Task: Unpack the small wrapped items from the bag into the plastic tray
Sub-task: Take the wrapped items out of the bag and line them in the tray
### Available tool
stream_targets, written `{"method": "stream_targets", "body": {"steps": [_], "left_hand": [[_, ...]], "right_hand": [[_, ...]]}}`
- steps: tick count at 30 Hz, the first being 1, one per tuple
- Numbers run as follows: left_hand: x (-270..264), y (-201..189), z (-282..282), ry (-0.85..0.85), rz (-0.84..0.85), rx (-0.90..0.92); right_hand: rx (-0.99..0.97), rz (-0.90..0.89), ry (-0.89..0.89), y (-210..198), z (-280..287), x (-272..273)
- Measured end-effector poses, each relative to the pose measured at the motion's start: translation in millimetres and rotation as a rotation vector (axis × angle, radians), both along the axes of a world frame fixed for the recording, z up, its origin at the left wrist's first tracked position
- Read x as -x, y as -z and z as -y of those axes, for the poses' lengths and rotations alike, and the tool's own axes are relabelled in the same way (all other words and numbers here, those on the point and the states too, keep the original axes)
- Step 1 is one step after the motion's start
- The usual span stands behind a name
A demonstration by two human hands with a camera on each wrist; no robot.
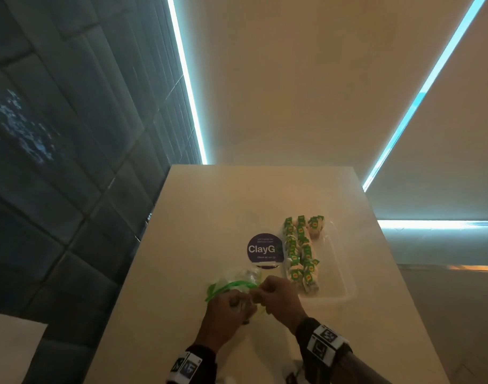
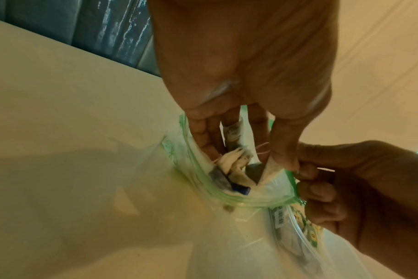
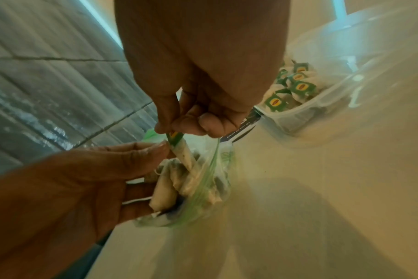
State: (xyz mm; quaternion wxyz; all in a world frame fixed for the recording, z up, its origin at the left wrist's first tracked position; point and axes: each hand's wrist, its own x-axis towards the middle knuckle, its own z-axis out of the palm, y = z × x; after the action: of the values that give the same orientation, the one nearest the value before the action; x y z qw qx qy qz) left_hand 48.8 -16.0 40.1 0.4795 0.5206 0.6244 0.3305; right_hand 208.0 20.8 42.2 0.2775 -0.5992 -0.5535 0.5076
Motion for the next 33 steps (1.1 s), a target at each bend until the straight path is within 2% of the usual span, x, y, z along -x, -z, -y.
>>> {"method": "stream_targets", "body": {"steps": [4,7,11,14,17,24,28,33], "left_hand": [[-3,-1,-1,-0.072,0.027,-0.018],[-2,2,-2,-0.063,0.042,0.007],[2,4,-3,-0.037,0.037,0.008],[4,7,-4,-0.031,0.036,0.018],[7,9,-4,-0.049,0.071,0.050],[18,18,1,-0.120,0.239,0.161],[19,14,4,-0.157,0.317,0.186],[17,1,10,-0.155,0.306,0.185]], "right_hand": [[0.088,-0.141,0.031,-8,3,-1],[0.120,-0.193,-0.026,-9,4,-5],[0.057,-0.128,-0.128,-9,3,-11],[0.014,-0.056,-0.142,-8,1,-11],[0.023,-0.048,-0.084,-7,2,-12],[0.068,-0.276,0.156,-4,0,-18],[0.096,-0.340,0.176,-5,-1,-19],[0.176,-0.469,0.145,-10,-2,-20]]}}
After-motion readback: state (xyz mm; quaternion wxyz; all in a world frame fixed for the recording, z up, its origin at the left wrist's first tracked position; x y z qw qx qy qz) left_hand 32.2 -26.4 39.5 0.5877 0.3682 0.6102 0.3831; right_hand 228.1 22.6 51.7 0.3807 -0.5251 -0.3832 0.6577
